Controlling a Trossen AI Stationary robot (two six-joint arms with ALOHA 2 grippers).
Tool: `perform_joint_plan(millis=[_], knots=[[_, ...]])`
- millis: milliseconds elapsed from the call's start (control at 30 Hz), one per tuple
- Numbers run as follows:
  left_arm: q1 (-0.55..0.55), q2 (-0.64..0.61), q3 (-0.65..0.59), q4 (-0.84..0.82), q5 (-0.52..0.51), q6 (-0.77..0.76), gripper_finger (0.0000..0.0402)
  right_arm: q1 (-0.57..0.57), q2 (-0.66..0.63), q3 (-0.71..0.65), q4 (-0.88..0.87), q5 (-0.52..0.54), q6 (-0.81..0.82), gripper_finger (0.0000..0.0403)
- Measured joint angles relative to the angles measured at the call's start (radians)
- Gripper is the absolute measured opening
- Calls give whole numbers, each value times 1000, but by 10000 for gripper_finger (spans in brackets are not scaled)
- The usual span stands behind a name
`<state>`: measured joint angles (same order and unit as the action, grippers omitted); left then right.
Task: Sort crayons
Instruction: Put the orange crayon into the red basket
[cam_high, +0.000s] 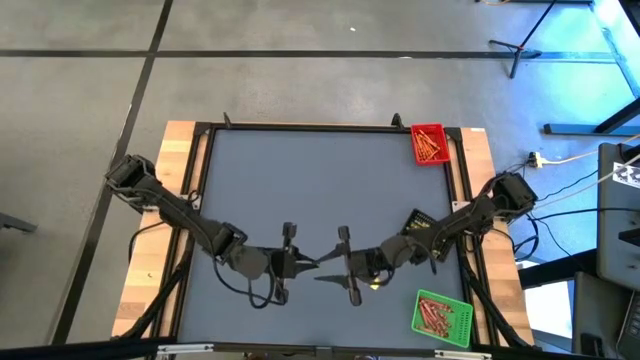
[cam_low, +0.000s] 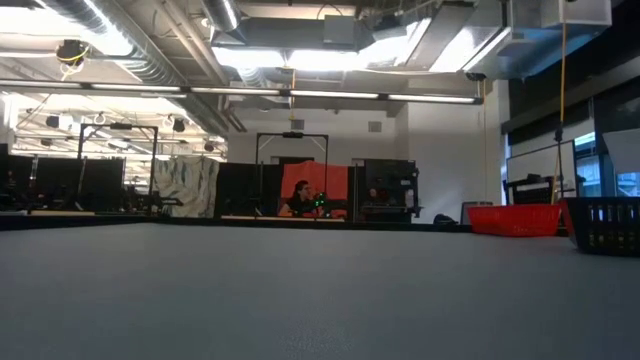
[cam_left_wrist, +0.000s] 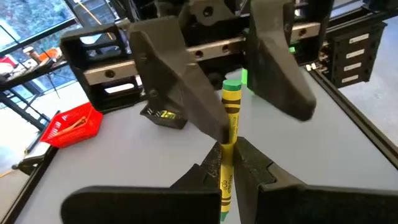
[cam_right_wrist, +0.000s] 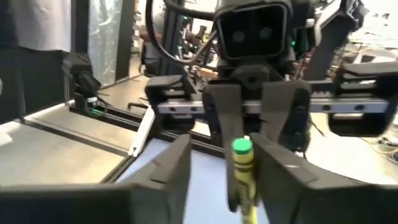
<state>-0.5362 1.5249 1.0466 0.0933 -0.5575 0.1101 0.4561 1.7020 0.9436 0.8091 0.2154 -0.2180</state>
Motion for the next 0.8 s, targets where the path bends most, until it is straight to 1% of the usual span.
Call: perform_joint_plan(millis=[67, 200, 233, 267, 400, 500, 567, 633, 667, 733, 800], knots=[[0, 0, 0, 0, 3, 5, 3, 0, 0, 0, -10, 20, -4, 132], [-4, 0, 0, 8, 3, 5, 3, -1, 0, 0, -26, 46, -30, 32], [-5, 0, 0, 11, 2, 4, 3, -1, 0, 0, -26, 46, -35, 19], [-5, 0, 0, 12, 3, 4, 3, -1, 0, 0, -24, 46, -46, 16], [0, 0, 0, 12, -2, 23, 8, 0, 0, 0, -25, 72, -52, 34], [2, 0, 0, 12, -8, 31, 32, 2, -23, 0, -68, 104, -71, 24], [2, -6, 0, 4, -10, 14, 57, 13, -61, 0, -142, 130, -70, 13], [2, -19, 0, -34, -18, -33, 82, 32, -127, 6, -274, 172, -39, 12], [1, -27, 0, -66, -18, -49, 94, 42, -161, 26, -368, 198, -8, 14], [-5, -37, 0, -108, -18, -58, 112, 70, -236, 70, -593, 241, 89, 24], [-17, -42, 0, -145, -21, -77, 123, 90, -284, 128, -820, 262, 210, 30]])
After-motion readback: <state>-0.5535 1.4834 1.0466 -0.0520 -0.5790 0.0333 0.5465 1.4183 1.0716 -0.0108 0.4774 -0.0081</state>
